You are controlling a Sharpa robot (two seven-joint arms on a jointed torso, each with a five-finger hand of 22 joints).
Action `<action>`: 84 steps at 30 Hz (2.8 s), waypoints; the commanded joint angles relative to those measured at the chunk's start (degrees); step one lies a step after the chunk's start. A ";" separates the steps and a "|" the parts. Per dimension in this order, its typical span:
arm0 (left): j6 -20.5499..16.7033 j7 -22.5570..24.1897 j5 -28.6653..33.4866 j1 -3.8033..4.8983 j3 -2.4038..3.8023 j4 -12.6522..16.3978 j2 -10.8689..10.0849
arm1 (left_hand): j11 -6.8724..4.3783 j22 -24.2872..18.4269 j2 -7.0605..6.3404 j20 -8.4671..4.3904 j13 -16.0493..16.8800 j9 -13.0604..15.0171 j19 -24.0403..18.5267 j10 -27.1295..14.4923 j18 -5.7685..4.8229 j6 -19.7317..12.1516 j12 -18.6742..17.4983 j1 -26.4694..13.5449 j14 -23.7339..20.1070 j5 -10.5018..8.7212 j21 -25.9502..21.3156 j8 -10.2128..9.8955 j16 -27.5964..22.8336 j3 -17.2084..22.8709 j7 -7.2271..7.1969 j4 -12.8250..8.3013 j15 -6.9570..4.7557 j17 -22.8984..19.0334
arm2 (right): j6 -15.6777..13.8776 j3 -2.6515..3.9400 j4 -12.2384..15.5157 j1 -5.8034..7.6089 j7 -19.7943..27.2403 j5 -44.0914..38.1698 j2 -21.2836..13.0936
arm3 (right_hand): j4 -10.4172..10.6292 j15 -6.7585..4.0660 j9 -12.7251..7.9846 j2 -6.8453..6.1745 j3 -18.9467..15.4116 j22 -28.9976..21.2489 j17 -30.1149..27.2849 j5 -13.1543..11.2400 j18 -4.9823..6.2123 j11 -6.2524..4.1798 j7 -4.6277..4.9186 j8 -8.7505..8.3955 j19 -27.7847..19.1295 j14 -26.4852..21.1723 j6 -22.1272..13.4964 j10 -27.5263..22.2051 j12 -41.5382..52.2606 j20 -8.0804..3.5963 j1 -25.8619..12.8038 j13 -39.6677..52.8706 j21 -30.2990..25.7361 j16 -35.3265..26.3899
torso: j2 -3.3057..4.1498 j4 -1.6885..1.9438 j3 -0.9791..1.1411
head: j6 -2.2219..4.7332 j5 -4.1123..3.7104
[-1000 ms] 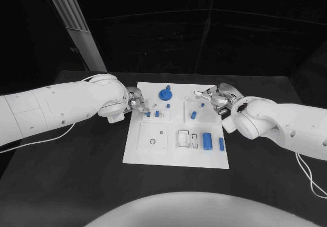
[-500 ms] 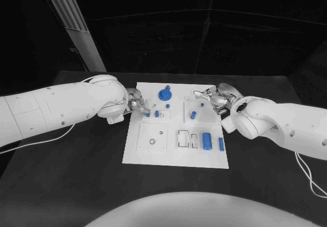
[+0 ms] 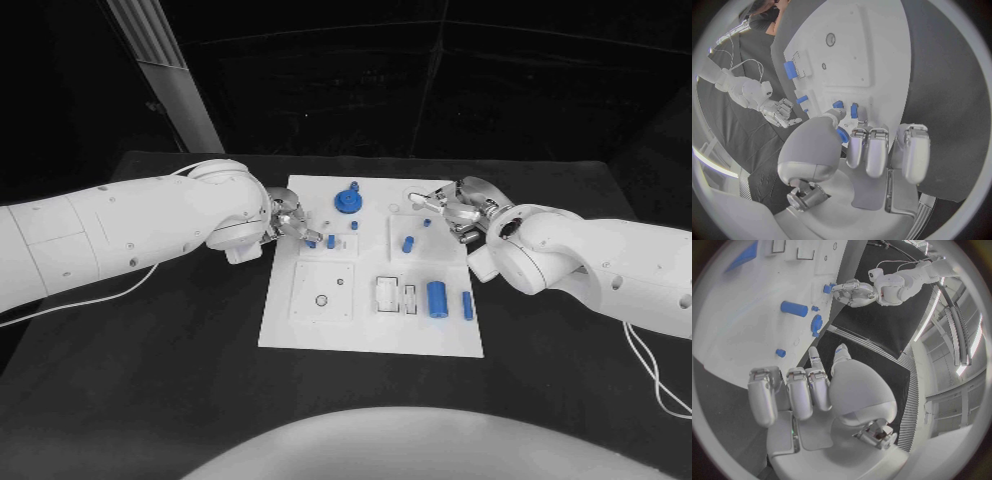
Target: Assemble the parts on the task board
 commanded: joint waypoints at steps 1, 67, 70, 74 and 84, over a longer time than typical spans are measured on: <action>0.65 -0.24 -0.06 -0.14 -0.08 0.21 0.05 | 0.62 14.37 -0.15 0.53 14.93 -0.16 4.38 5.97 0.16 0.05 0.05 -2.42 5.93 -2.99 -0.07 -0.38 0.18 -1.62 0.34 -0.01 0.54 15.09 | -0.09 0.03 0.10 0.08 0.33 -0.15 0.00 | 0.11 -0.05 0.04 0.34 -0.38 15.10 15.10 0.20 -0.43 0.33 -0.05 0.39 5.94 5.96 -0.49 5.97 0.14 0.23 0.28 14.95 0.19 0.14 | 0.02 0.03 -0.02 | 0.06 -0.03; -25.99 56.69 0.86 -0.06 -0.06 -6.30 2.22 | 5.78 15.08 -2.24 4.02 -52.98 -25.43 6.12 -36.63 -0.38 1.98 -64.52 26.68 5.93 -18.97 1.25 -19.89 0.18 -7.09 5.46 -0.43 4.77 15.09 | -5.52 0.02 0.33 -0.19 6.82 -6.77 -0.14 | 0.00 -0.07 0.06 0.38 -0.61 15.10 15.10 0.27 -0.43 0.30 -0.09 0.62 5.94 5.96 -0.42 5.97 0.14 0.22 0.63 14.95 0.19 0.14 | 0.05 -0.05 -0.01 | 1.88 -0.10; -24.89 56.44 -5.64 -0.37 -0.06 -7.64 3.10 | 5.64 15.08 -2.56 3.86 -58.06 -28.48 6.12 -34.82 -0.38 5.33 -67.09 29.52 5.93 -21.49 1.25 -22.74 0.18 -5.90 5.04 -0.63 4.49 15.09 | -5.73 0.02 0.34 -0.19 7.18 -7.10 -0.12 | -0.01 -0.07 0.07 0.34 -0.65 15.10 15.10 0.26 -0.43 0.29 -0.10 0.65 5.94 5.96 -0.41 5.97 0.14 0.22 0.70 14.95 0.19 0.14 | 0.05 -0.04 -0.02 | 1.82 -0.19; -23.90 55.80 -16.30 -0.94 -0.06 -9.02 4.19 | 5.53 15.08 -2.65 3.68 -63.16 -31.38 6.12 -32.81 -0.38 8.44 -69.77 32.68 5.93 -25.43 1.25 -25.58 0.18 -4.45 4.84 -0.67 4.29 15.09 | -5.96 0.02 0.34 -0.19 7.53 -7.34 -0.08 | -0.01 -0.07 0.07 0.34 -0.65 15.10 15.10 0.26 -0.43 0.29 -0.10 0.65 5.94 5.96 -0.41 5.97 0.14 0.22 0.70 14.95 0.19 0.14 | 0.00 -0.03 -0.02 | 1.64 -0.24; -20.73 53.29 -30.98 -2.41 -0.06 -11.37 6.50 | 5.38 15.08 -1.96 3.59 -69.17 -34.89 6.12 -30.15 -0.38 12.08 -72.99 34.89 5.93 -30.95 1.25 -29.06 0.18 -2.89 4.49 -0.35 4.16 15.09 | -5.98 0.02 0.29 -0.19 7.55 -7.47 0.09 | -0.01 -0.07 0.07 0.34 -0.65 15.10 15.10 0.26 -0.43 0.29 -0.10 0.65 5.94 5.96 -0.41 5.97 0.14 0.22 0.70 14.95 0.19 0.14 | 0.02 -0.05 -0.02 | 1.57 -0.22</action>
